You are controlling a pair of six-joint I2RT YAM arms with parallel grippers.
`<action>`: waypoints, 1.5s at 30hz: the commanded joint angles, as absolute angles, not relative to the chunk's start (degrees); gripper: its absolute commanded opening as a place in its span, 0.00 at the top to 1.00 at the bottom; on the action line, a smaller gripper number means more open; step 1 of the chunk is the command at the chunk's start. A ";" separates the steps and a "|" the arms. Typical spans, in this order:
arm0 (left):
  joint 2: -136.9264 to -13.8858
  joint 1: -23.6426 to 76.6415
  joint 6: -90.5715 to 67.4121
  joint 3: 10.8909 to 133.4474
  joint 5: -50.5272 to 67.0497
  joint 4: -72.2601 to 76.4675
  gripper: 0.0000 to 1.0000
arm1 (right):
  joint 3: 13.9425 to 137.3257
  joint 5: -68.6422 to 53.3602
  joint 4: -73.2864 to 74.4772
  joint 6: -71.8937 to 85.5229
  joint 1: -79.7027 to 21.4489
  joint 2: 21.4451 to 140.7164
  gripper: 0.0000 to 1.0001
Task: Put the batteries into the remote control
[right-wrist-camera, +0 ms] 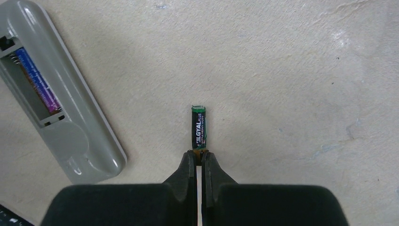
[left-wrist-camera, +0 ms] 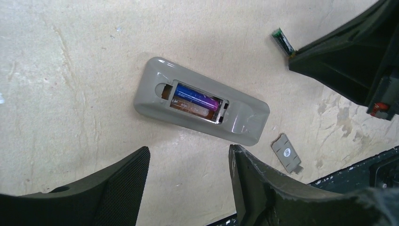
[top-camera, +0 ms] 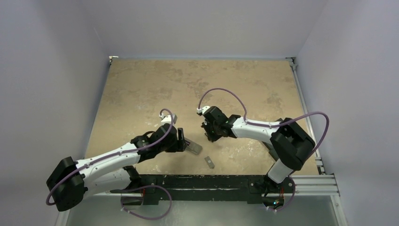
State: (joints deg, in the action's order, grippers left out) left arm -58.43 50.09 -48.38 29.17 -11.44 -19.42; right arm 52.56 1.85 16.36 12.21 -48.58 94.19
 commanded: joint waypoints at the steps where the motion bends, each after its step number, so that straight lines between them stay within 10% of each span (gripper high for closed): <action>1: -54.93 49.33 -47.71 30.26 -13.69 -19.98 0.37 | 54.43 0.77 19.25 13.29 -49.58 89.87 1.00; 45: -35.98 45.46 -51.50 26.55 -19.01 -28.08 0.31 | 73.96 1.33 28.56 14.19 -62.12 102.84 1.00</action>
State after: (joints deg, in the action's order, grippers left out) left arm -36.03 45.76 -50.48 26.46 -18.26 -28.23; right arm 71.42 1.76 27.97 13.50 -61.63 102.56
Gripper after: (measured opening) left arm 0.685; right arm 0.035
